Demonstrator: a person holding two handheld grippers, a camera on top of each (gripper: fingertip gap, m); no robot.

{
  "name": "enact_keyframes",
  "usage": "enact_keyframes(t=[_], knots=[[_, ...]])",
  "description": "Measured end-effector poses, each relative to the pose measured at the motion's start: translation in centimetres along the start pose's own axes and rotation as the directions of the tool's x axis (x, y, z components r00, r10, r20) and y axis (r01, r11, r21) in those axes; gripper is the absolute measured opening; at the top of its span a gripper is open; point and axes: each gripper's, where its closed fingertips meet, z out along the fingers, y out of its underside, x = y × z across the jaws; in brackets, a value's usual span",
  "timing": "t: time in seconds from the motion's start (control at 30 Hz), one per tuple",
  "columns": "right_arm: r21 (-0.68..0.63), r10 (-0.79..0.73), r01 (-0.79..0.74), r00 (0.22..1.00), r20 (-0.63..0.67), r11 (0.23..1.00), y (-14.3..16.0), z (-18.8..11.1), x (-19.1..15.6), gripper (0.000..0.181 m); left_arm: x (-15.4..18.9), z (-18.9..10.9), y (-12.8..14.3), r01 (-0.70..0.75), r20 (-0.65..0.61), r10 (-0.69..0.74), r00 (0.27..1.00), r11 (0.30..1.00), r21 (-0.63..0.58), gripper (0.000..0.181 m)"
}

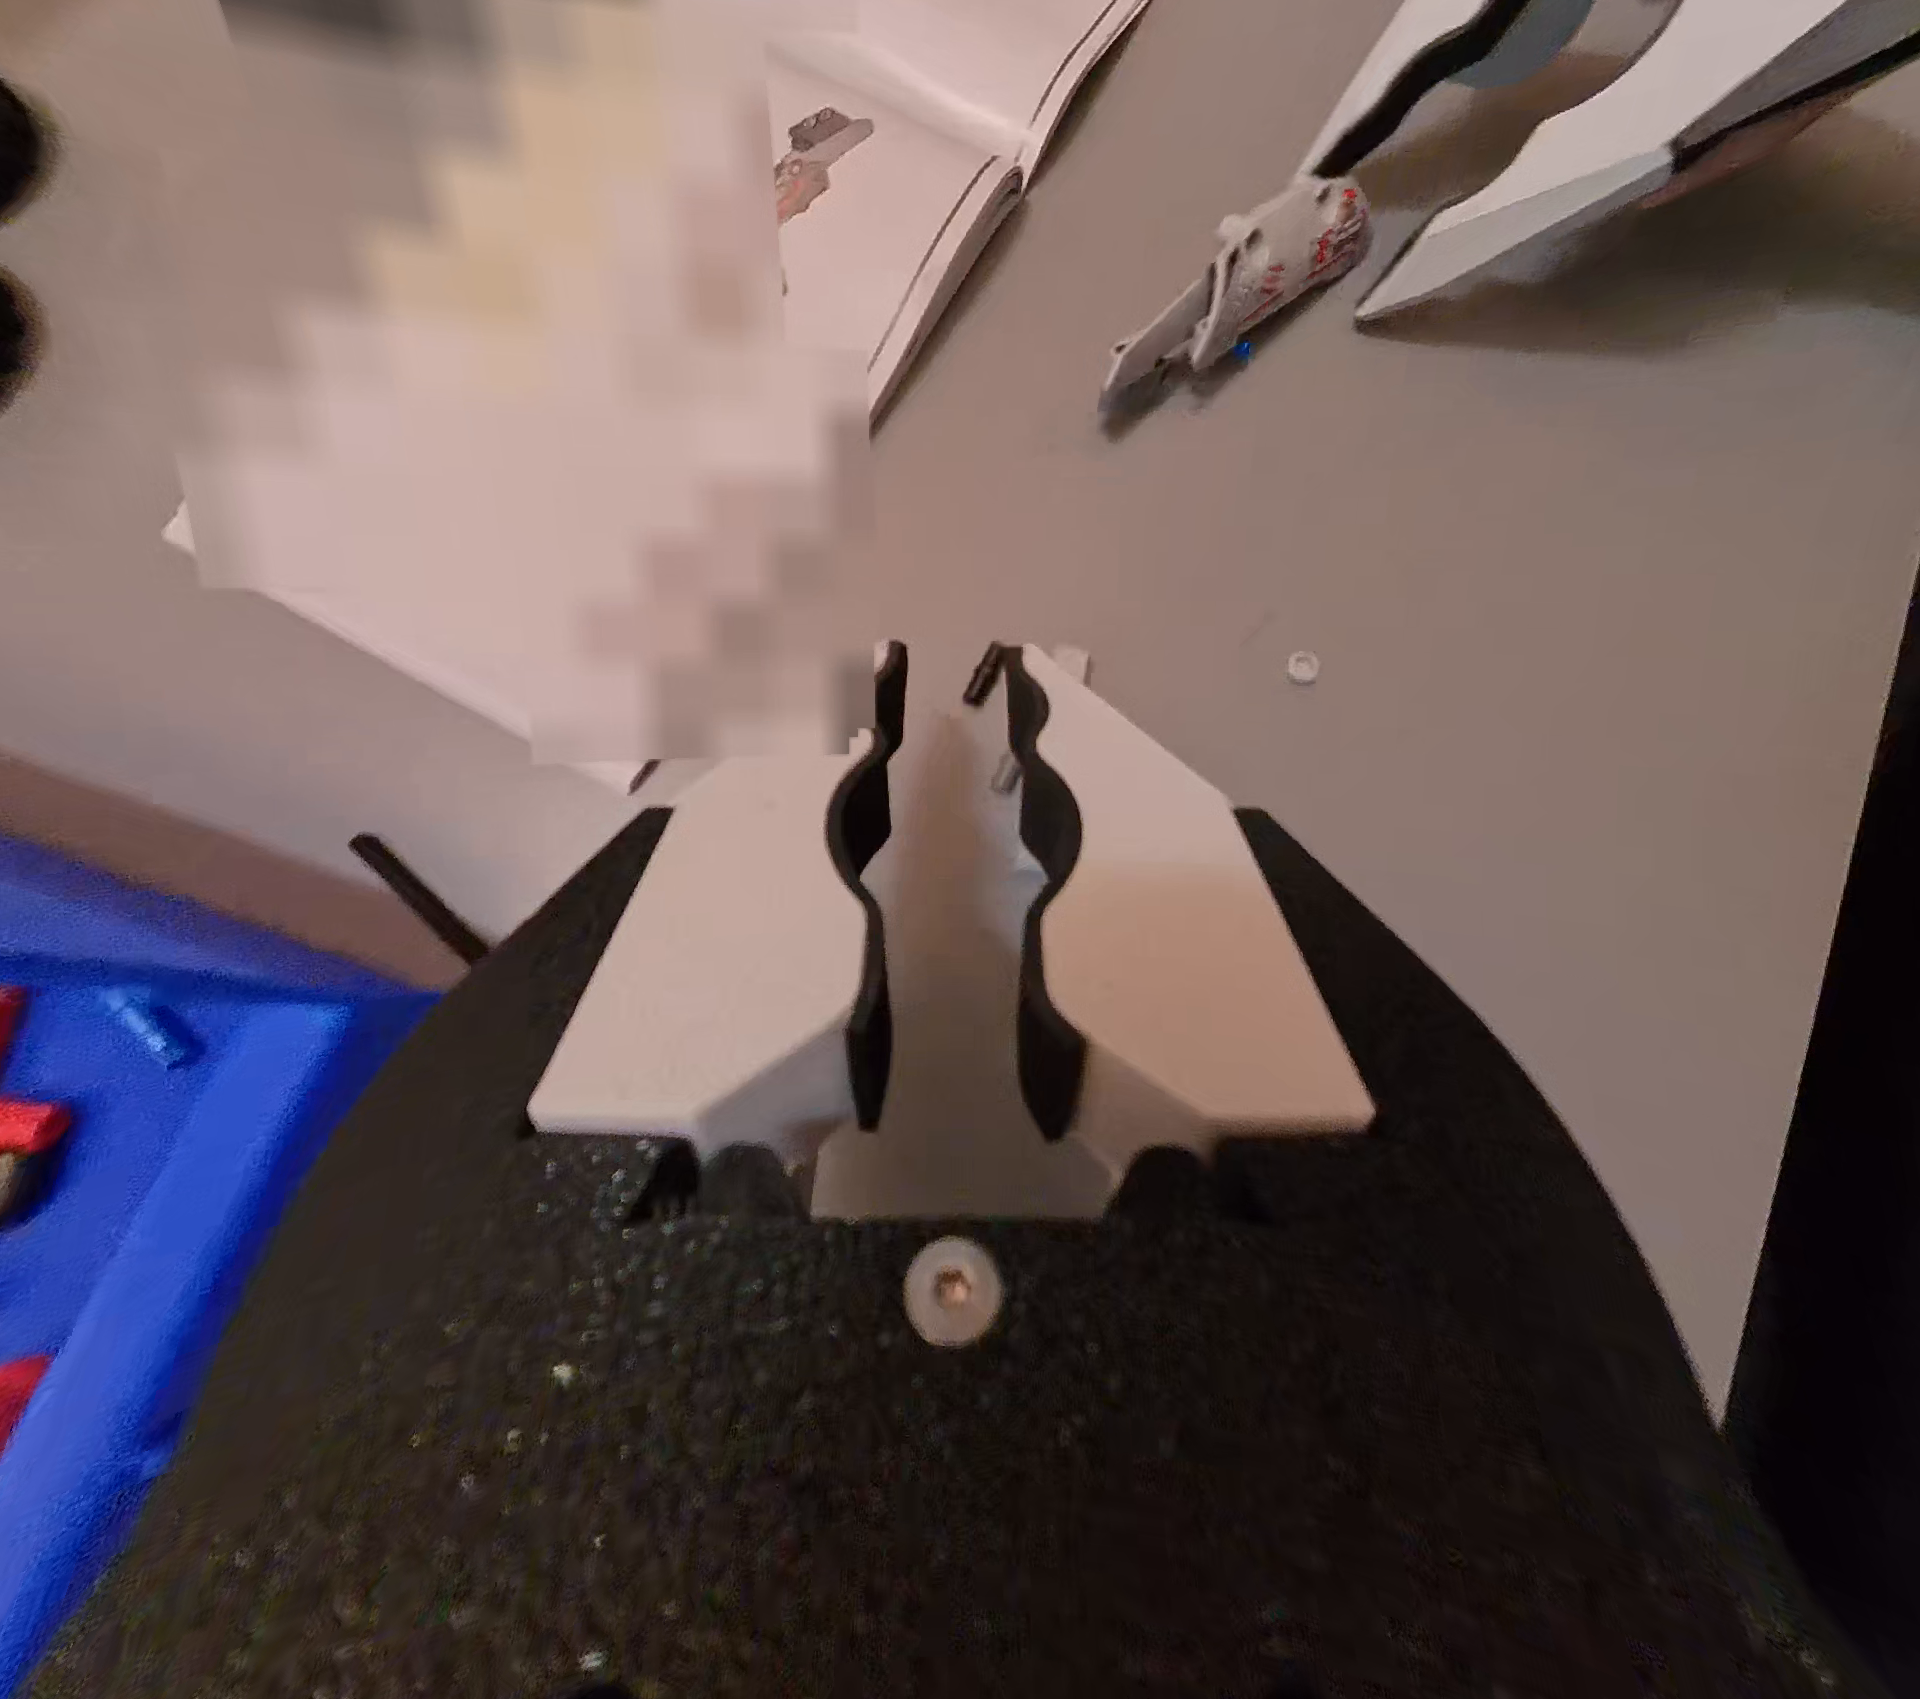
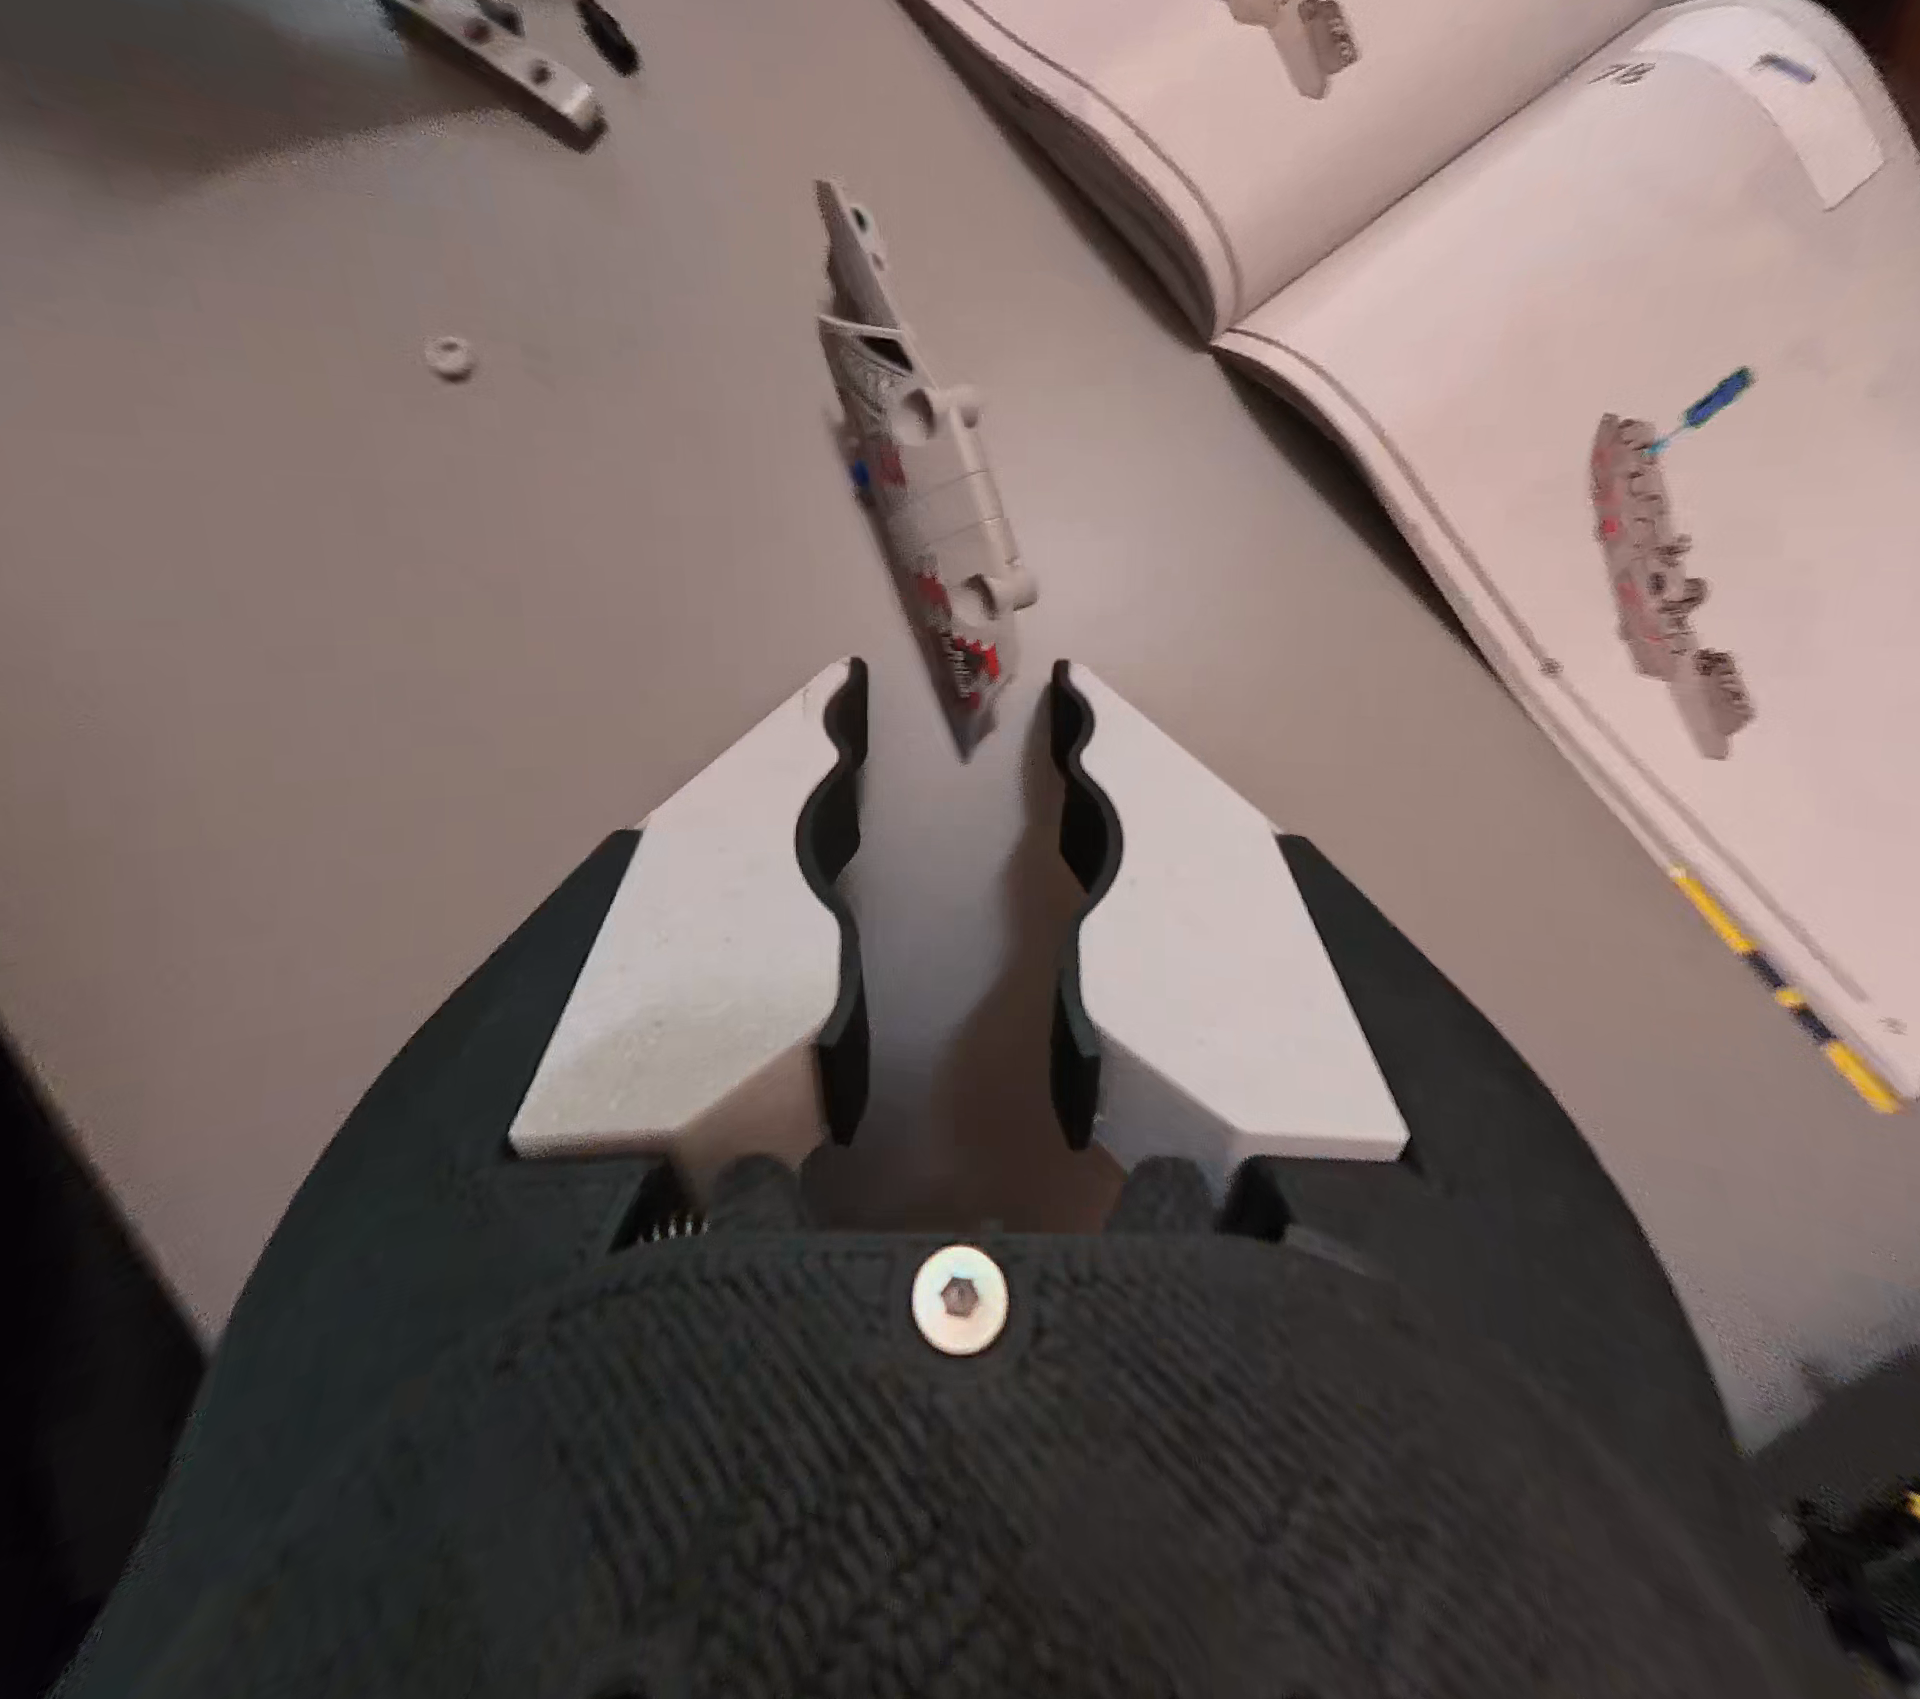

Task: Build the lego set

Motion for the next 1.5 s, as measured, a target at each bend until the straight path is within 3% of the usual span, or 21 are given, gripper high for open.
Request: enact_keyframes(t=[0.03,0.2,0.33,0.53,0.63,0.73,0.83,0.87,0.97,1.17,1.3,1.5], knots=[[-0.007,0.029,-0.029,0.999,0.019,1.0,0.1,-0.1,-0.7,0.033,-0.3,-0.3,0.2,-0.002,0.007,0.002,1.0,1.0,-0.008,0.016],[-0.007,0.102,-0.102,0.989,0.108,0.995,0.2,-0.3,-3.8,0.035,-0.7,-0.6,0.5,0.01,0.009,-0.01,1.0,1.0,-0.009,0.015],[-0.005,0.025,-0.025,0.998,-0.064,1.0,0.3,-0.6,-1.4,0.036,-0.3,-0.1,0.7,-0.023,0.01,0.023,1.0,0.999,-0.033,0.015],[0.057,0.059,-0.061,0.997,0.04,0.996,-0.6,-0.1,-1.9,0.019,1.3,1.5,-1.0,-0.042,-0.006,0.042,0.999,0.999,0.029,0.015],[0.066,0.228,-0.234,0.97,0.088,0.97,-0.4,-0.1,-1.4,0.011,1.6,2.3,-1.2,-0.068,0.02,0.068,0.997,0.997,0.021,0.015],[0.143,0.406,-0.431,0.898,0.172,0.891,-0.8,-0.5,-1.0,0.005,1.3,2.7,-1.8,-0.064,0.061,0.062,0.996,0.997,0.043,0.015],[0.185,0.471,-0.526,0.838,0.275,0.83,-1.1,-1.2,-1.2,0.006,1.6,3.0,-2.1,-0.073,0.058,0.069,0.996,0.996,0.06,0.015],[0.196,0.468,-0.516,0.849,0.244,0.834,-0.8,-1.4,-0.7,0.008,1.5,3.0,-2.1,-0.081,0.062,0.077,0.995,0.995,0.055,0.015],[0.215,0.429,-0.429,0.902,0.047,0.877,0.2,-1.8,1.5,0.039,0.8,2.5,-1.8,-0.082,0.09,0.078,0.993,0.996,0.04,0.015],[0.128,0.237,-0.227,0.969,-0.072,0.965,1.0,-1.4,0.7,0.038,-0.7,0.8,-1.7,-0.038,0.11,0.03,0.993,0.997,0.068,0.015],[0.071,0.208,-0.205,0.978,-0.024,0.976,0.9,-0.9,-1.5,0.027,-1.3,0.2,-1.4,-0.025,0.117,0.017,0.993,0.998,0.066,0.015],[0.117,0.287,-0.319,0.93,0.23,0.94,-1.7,-0.4,-6.2,0.033,-1.0,0.5,-1.3,-0.026,0.096,0.02,0.995,0.997,0.066,0.015]])
